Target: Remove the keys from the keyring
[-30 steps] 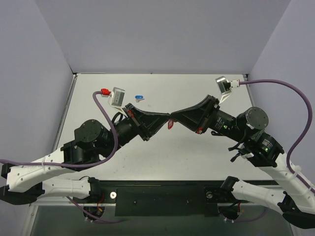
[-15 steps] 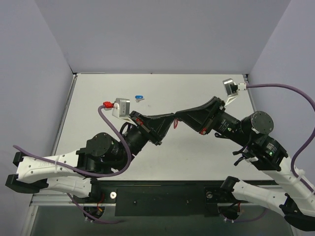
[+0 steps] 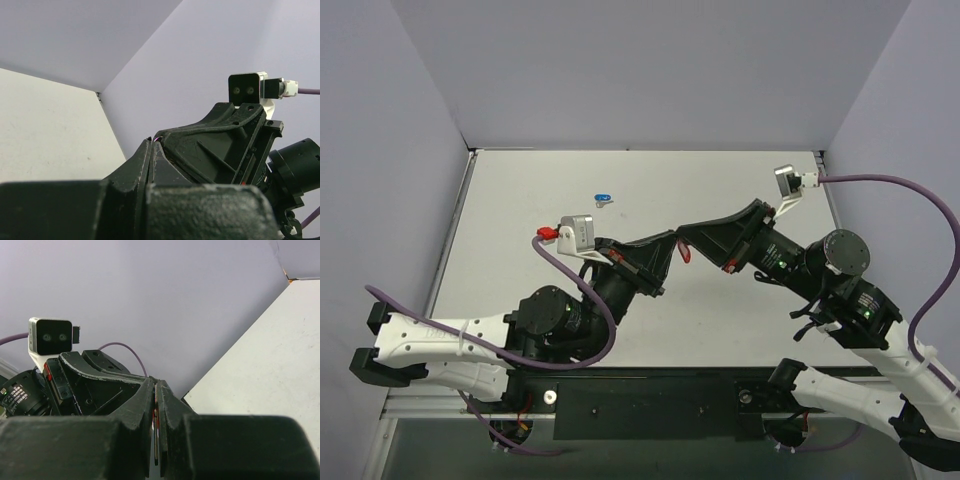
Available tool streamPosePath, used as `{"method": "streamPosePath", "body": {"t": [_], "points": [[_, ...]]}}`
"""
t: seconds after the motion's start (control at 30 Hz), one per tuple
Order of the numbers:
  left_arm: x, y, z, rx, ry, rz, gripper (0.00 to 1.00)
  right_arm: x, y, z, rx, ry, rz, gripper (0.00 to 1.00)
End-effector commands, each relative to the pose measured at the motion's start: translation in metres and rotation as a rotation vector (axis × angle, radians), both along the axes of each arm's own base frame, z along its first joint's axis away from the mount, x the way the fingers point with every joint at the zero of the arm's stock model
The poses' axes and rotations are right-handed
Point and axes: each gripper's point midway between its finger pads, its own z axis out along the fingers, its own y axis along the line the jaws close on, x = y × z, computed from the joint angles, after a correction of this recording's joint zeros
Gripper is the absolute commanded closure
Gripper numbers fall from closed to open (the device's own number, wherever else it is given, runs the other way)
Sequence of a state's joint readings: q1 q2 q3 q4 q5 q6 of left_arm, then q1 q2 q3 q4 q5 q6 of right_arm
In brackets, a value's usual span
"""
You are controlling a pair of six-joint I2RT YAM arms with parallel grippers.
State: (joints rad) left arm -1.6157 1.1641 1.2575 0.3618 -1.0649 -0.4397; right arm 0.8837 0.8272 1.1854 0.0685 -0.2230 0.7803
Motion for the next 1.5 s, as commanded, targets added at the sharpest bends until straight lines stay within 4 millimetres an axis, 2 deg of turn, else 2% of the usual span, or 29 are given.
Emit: {"method": "streamPosePath", "body": {"t": [0.0,0.2,0.67,1.03,1.17,1.2,1.3,1.4,1.43,1.47], "points": [[-0.019,-0.009,0.022,-0.064,-0.024,-0.065,1.00,0.014,0.007,-0.012,-0.020,0.016,-0.043,1.00],[-0.022,-0.003,0.015,-0.043,0.000,-0.004,1.00,0.016,0.006,-0.012,-0.014,0.021,-0.057,1.00],[-0.020,-0.002,0.004,-0.028,0.046,0.072,1.00,0.022,-0.002,-0.027,-0.076,0.034,-0.108,1.00],[-0.018,-0.001,-0.004,-0.002,0.059,0.104,1.00,0.019,-0.006,-0.024,-0.066,0.024,-0.112,1.00],[-0.019,-0.004,0.000,0.041,0.038,0.105,1.00,0.016,-0.005,-0.026,-0.085,0.022,-0.092,1.00],[-0.020,-0.004,0.002,0.065,0.025,0.091,1.00,0.015,-0.005,-0.032,-0.108,0.033,-0.089,1.00],[-0.025,-0.002,0.008,0.107,-0.005,0.027,1.00,0.004,-0.011,-0.034,-0.153,0.006,-0.060,1.00],[-0.029,0.002,0.005,0.292,-0.038,-0.027,0.79,-0.007,-0.016,-0.031,-0.171,-0.032,-0.002,1.00],[-0.032,0.004,0.005,0.343,-0.053,-0.067,0.68,-0.012,-0.019,-0.030,-0.170,-0.043,0.014,1.00],[-0.034,0.005,0.005,0.368,-0.060,-0.091,0.63,-0.019,-0.018,-0.029,-0.172,-0.059,0.064,1.00]]}}
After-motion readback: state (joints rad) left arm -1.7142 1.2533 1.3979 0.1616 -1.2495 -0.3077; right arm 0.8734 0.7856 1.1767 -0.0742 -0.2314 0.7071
